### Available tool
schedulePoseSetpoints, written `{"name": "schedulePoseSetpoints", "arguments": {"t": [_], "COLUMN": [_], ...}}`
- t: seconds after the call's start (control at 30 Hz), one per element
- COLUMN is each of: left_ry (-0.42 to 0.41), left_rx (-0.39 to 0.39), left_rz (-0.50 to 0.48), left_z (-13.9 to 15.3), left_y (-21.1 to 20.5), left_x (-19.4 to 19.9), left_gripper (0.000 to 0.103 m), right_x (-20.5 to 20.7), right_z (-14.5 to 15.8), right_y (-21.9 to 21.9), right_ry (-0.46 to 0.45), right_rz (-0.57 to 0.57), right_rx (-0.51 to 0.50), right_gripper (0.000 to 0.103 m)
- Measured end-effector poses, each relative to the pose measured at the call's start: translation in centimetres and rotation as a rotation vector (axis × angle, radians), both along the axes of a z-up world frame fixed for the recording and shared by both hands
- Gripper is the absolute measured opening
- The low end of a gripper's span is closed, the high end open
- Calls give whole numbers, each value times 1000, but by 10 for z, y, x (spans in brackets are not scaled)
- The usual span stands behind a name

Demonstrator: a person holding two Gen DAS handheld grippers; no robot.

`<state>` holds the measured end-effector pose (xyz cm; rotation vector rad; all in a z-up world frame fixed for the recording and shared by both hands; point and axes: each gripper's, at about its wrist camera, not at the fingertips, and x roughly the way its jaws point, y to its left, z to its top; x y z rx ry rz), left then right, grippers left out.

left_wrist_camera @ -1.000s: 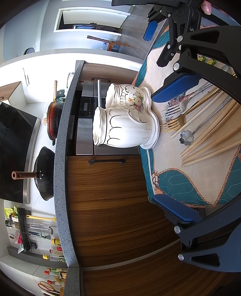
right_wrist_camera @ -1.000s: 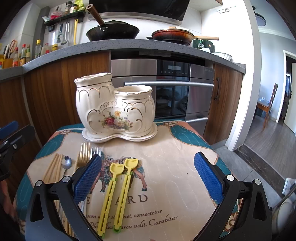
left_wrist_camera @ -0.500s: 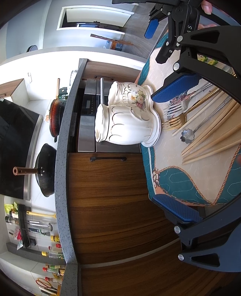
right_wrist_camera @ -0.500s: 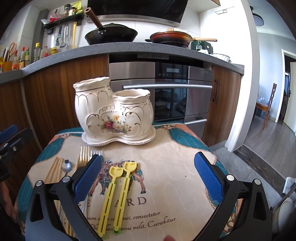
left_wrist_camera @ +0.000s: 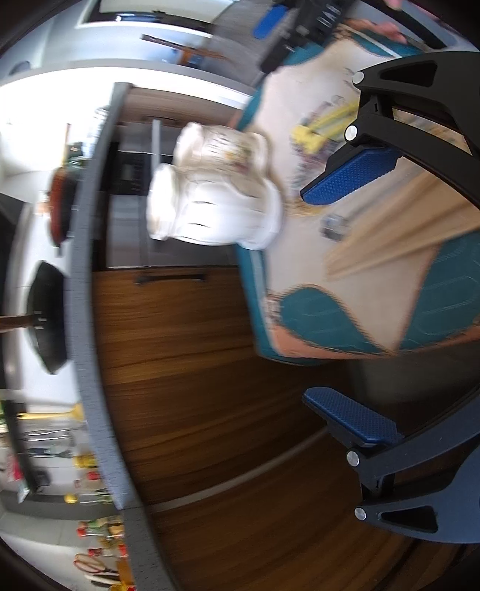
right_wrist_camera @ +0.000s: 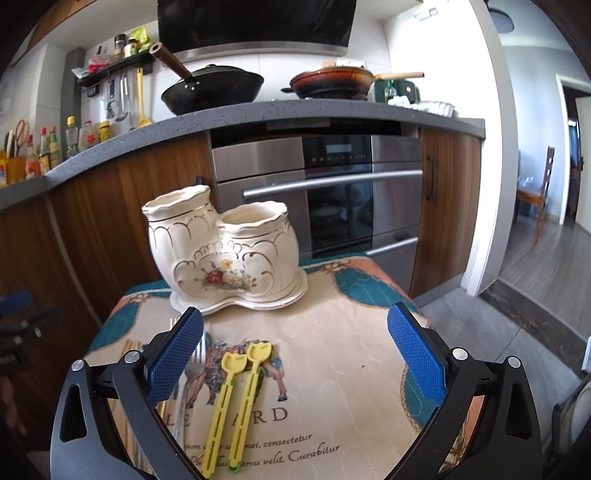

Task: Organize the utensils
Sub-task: 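Grasp a wooden chopstick with the left tool while the right tool grasps a yellow plastic utensil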

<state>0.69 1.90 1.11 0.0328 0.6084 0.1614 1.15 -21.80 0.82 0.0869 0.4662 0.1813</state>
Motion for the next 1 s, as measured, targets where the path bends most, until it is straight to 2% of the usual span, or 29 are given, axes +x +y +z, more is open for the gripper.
{"name": "schedulePoseSetpoints", "arguments": {"t": [0.1, 0.2, 0.3, 0.47, 0.53, 0.8, 0.9, 0.97, 1.0], "left_ry": [97, 194, 237, 320, 353, 474, 510, 525, 529], "left_rx": [-45, -28, -14, 5, 15, -60, -71, -84, -85], "left_rz": [5, 18, 6, -31, -40, -84, -93, -98, -101], "left_z": [-22, -45, -56, -64, -67, -69, -68, -66, -64], "left_y": [9, 10, 5, -4, -8, -15, -14, -13, -15], "left_x": [-1, 1, 2, 7, 9, 22, 31, 36, 35], "left_gripper": [97, 97, 96, 78, 66, 37, 32, 25, 17], "right_x": [7, 11, 13, 12, 14, 21, 22, 23, 23], "right_z": [-4, -12, -18, -23, -25, -33, -36, -37, -37], "right_y": [-1, 6, 9, 10, 9, 12, 12, 13, 14], "right_ry": [73, 118, 149, 157, 174, 218, 240, 261, 270], "right_rz": [58, 101, 133, 139, 139, 173, 193, 206, 218], "right_rx": [15, -38, -84, -162, -160, -165, -187, -193, -193], "right_gripper": [99, 99, 99, 99, 99, 99, 99, 98, 97]}}
